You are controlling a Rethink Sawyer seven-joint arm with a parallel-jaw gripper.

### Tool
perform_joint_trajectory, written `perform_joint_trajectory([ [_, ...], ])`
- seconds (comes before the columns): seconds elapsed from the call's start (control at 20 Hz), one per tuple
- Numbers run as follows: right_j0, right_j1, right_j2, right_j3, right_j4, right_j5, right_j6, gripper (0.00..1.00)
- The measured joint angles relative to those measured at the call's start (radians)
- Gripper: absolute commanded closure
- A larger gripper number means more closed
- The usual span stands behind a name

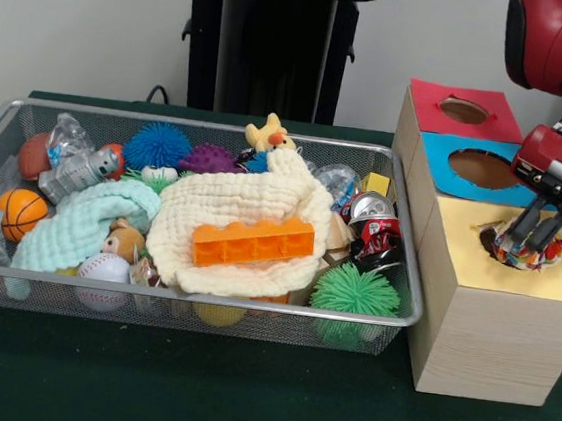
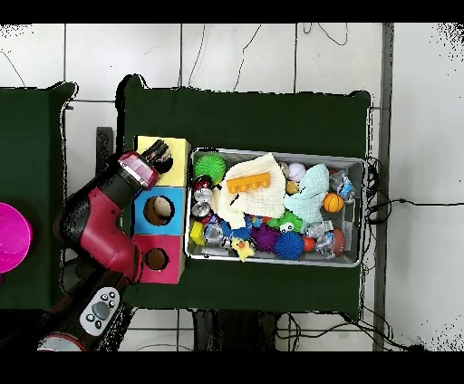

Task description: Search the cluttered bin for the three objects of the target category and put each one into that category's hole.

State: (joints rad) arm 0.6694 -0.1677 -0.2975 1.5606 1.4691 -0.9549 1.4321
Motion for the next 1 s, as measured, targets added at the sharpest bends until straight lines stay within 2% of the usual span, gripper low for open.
perform_joint_trajectory([
  [1.0,-0.001,-0.032,-0.031,0.004,-0.016,0.0,0.0,1.0],
])
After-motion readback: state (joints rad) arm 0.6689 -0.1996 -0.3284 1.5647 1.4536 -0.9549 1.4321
